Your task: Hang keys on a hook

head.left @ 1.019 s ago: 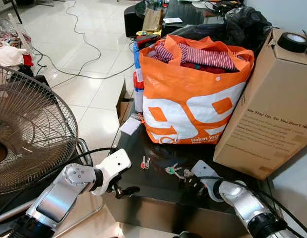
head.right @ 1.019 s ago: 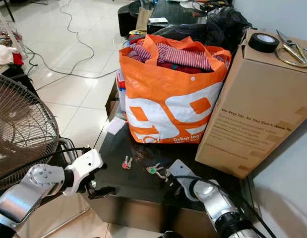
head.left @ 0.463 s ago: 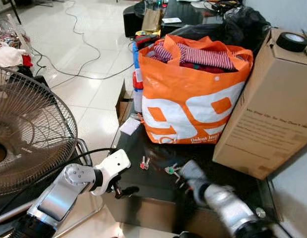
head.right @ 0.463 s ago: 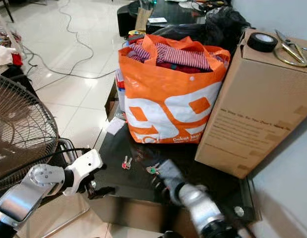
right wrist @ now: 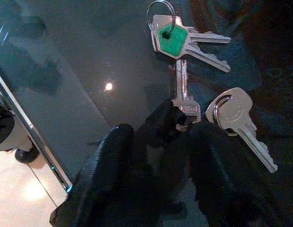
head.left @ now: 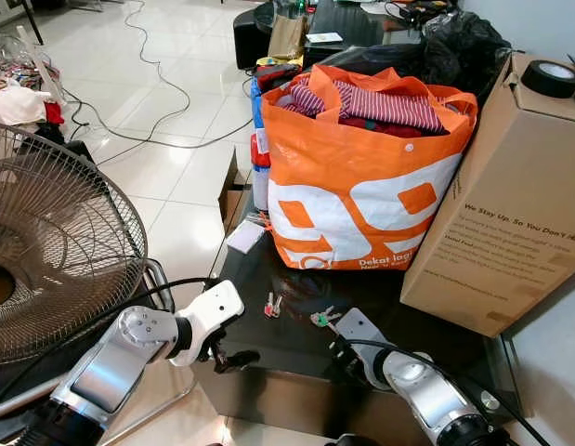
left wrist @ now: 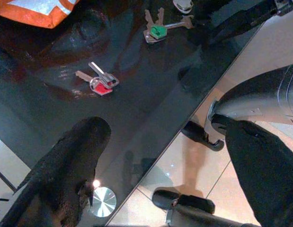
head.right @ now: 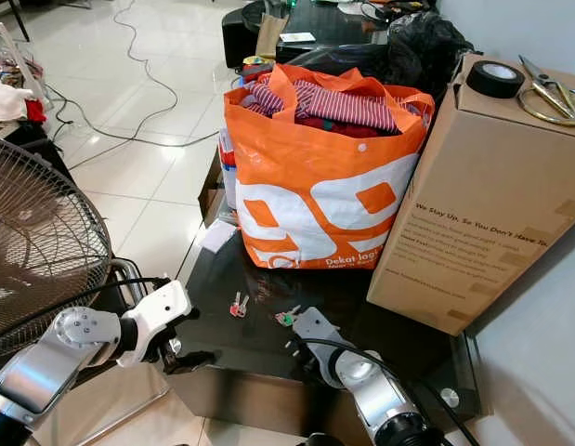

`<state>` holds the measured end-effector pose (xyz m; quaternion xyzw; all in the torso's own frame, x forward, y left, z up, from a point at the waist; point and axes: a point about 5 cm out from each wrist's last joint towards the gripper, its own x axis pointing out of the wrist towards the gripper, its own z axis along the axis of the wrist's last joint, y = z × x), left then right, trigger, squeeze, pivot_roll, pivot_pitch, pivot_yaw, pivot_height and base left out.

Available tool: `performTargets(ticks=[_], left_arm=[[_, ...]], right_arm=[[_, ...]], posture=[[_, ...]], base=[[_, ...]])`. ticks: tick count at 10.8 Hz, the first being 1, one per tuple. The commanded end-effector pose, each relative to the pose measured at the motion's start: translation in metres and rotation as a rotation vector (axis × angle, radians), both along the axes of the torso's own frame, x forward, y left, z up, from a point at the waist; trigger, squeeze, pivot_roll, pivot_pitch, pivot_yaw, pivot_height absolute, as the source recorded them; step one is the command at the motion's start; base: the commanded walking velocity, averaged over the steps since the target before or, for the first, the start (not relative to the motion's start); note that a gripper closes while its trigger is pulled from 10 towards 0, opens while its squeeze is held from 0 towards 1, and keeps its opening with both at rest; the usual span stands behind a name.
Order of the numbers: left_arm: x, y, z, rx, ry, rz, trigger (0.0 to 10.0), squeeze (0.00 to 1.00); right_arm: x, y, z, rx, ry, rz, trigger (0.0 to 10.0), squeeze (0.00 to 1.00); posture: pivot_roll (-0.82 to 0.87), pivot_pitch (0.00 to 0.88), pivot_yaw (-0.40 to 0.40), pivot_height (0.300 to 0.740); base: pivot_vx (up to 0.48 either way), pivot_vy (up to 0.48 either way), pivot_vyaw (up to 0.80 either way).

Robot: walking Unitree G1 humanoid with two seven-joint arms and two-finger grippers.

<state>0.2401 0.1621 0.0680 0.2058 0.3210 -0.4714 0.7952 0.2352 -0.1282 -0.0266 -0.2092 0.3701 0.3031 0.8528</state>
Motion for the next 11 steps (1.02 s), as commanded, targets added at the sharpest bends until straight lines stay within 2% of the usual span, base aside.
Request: performTargets(ticks=[1,4,5,6,7,8,10,11], left_arm=[[0.002,-0.002,0.001,0.007,-0.011,-0.023,10.0,0.0],[0.002,-0.002,-0.001,0.007,-0.006,-0.026,10.0,0.0],[0.003,-0.002,-0.001,0.008,-0.006,-0.028,10.0,0.0],[0.003,-0.002,-0.001,0.008,-0.006,-0.03,10.0,0.0],[0.004,-0.002,-0.002,0.009,-0.005,-0.032,10.0,0.0],[0.004,-0.002,-0.002,0.009,-0.005,-0.033,10.0,0.0],[0.004,-0.002,-0.003,0.009,-0.003,-0.034,10.0,0.0],[0.004,-0.002,-0.003,0.009,-0.003,-0.035,10.0,0.0]], right_arm=[[0.002,-0.008,0.0,-0.036,0.002,-0.009,0.0,0.0],[0.005,-0.017,0.003,-0.038,-0.001,-0.023,0.0,0.0],[0.005,-0.018,0.003,-0.039,-0.001,-0.024,0.3,0.0],[0.005,-0.019,0.003,-0.038,-0.001,-0.025,4.2,0.0],[0.005,-0.019,0.003,-0.039,0.0,-0.025,8.5,0.0],[0.005,-0.019,0.003,-0.038,0.003,-0.025,7.5,0.0],[0.004,-0.019,0.003,-0.034,0.008,-0.023,4.1,0.0],[0.004,-0.019,0.003,-0.033,0.008,-0.023,3.9,0.0]], posture=[[-0.16,0.0,0.025,0.74],[-0.16,0.0,0.029,0.74],[-0.16,0.0,0.031,0.74],[-0.17,0.0,0.032,0.74],[-0.17,0.0,0.032,0.74],[-0.17,0.0,0.033,0.74],[-0.17,0.0,0.033,0.74],[-0.17,0.0,0.033,0.74]], base=[[0.0,0.0,0.0],[0.0,0.0,0.0],[0.0,0.0,0.0],[0.0,0.0,0.0],[0.0,0.0,0.0],[0.0,0.0,0.0],[0.0,0.0,0.0],[0.0,0.0,0.0]])
